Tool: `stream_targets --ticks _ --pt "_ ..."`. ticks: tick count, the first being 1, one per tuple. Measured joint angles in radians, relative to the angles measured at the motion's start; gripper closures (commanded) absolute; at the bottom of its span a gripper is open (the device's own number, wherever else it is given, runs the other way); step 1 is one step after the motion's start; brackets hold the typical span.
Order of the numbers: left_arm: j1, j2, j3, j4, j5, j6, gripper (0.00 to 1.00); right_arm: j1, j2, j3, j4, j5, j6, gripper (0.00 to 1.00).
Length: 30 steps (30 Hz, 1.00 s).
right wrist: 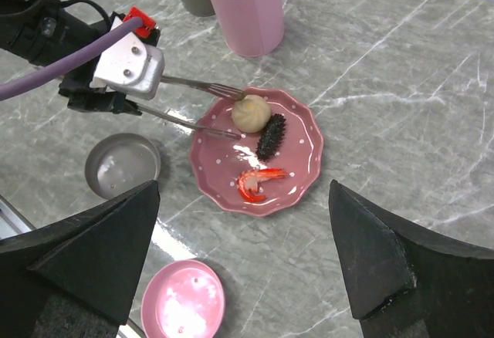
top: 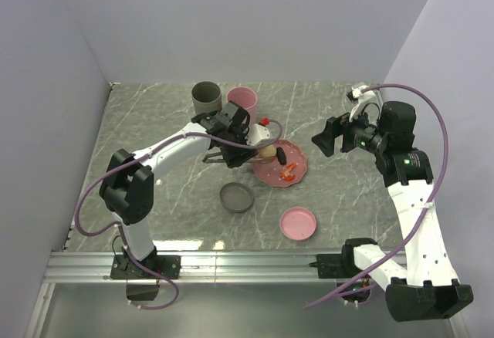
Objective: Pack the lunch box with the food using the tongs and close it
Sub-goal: Pick up the food using the clamp
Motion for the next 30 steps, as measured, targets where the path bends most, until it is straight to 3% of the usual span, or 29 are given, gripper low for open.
stream_targets --ticks 30 --pt "0.000 0.090 0.060 0.016 -0.030 0.016 0.37 -0.001 0.015 0.000 -0.003 -0.021 -0.001 0.03"
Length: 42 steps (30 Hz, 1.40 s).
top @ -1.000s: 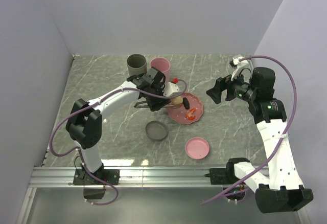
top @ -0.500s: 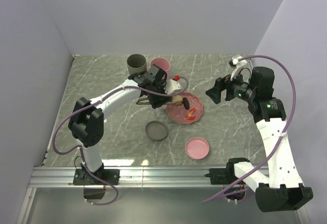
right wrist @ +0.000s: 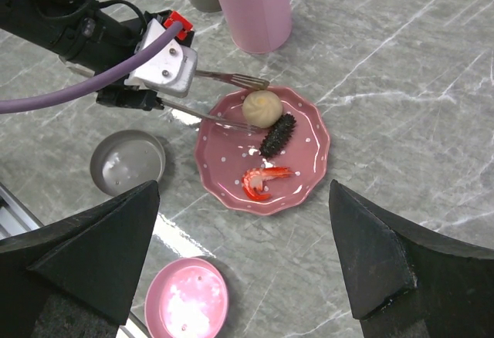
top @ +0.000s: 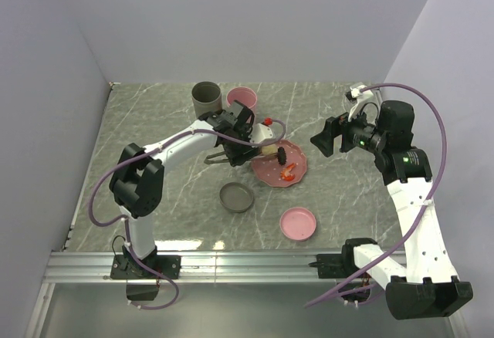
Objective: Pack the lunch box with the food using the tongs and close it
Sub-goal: Pick up the food using the clamp
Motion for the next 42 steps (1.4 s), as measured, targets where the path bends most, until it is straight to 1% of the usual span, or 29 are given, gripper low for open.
stream_targets --ticks 7,12,16,24,34,42 --pt "0.000 0.002 0.000 0.005 -0.018 0.000 0.37 0.000 0.002 0.000 0.000 -0.003 0.000 0.03" --pt "0.000 0.002 0.000 0.017 -0.033 0.000 0.36 0.000 0.002 0.000 0.000 -0.003 0.000 0.03" --pt "0.000 0.002 0.000 0.022 -0.036 0.000 0.38 0.000 0.002 0.000 0.000 -0.003 -0.001 0.03" --pt "-0.002 0.004 0.000 0.018 -0.036 0.005 0.39 0.000 0.002 0.000 0.000 -0.003 -0.003 0.03" --pt "-0.042 0.004 0.000 0.018 -0.051 0.007 0.40 0.000 0.002 0.000 0.000 -0.003 -0.003 0.03" --pt "-0.046 0.004 0.000 0.018 -0.052 0.007 0.42 0.000 0.002 0.000 0.000 -0.003 -0.004 0.03"
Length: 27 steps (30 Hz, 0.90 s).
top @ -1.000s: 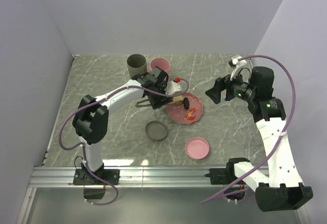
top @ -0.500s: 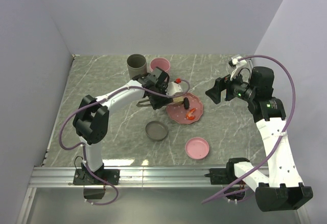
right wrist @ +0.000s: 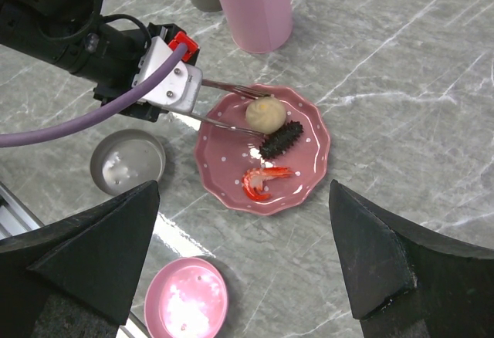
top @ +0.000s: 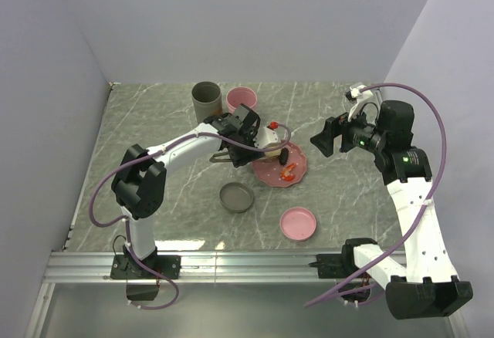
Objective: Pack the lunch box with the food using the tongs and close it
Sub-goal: Pick up the food using the clamp
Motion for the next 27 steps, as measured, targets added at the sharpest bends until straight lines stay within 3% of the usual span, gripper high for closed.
stream_targets --ticks 8,19,27 --pt "0.000 0.034 0.001 0.001 0.000 -0.004 0.44 0.000 -0.001 -0.003 0.000 0.000 -0.001 0.03" --pt "0.000 0.057 0.004 0.002 -0.010 -0.013 0.59 -0.002 -0.002 -0.004 -0.005 0.000 -0.005 0.03" --pt "0.000 -0.035 -0.018 -0.014 -0.010 -0.045 0.62 -0.002 -0.002 -0.004 -0.013 0.000 -0.005 0.03"
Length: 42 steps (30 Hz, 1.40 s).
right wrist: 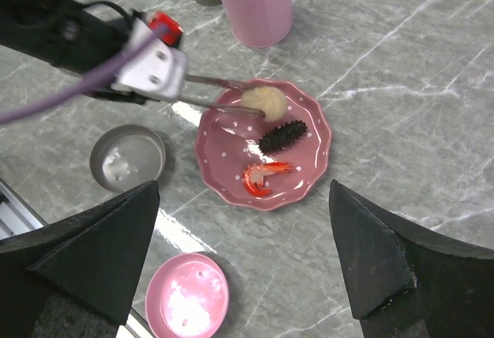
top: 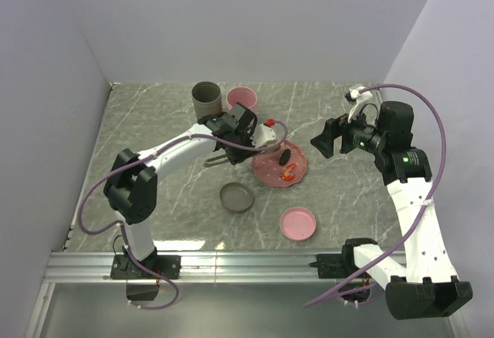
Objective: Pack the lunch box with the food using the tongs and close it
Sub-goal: Pick up the food using the clamp, then place the food into the lunch box
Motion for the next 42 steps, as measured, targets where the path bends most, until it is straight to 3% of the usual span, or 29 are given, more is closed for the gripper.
stream_targets --ticks 14,28,42 --pt "0.055 -0.213 0.034 -0.108 0.032 -0.110 0.61 0.000 0.002 0.026 -0.038 0.000 -0.003 0.03" --pt "0.327 -0.168 0.326 -0.192 0.110 -0.175 0.59 -0.003 0.031 0.062 -0.066 0.000 -0.010 0.01" --pt "0.346 -0.013 0.365 -0.241 0.153 -0.170 0.55 -0.007 0.038 0.062 -0.069 -0.005 -0.018 0.01"
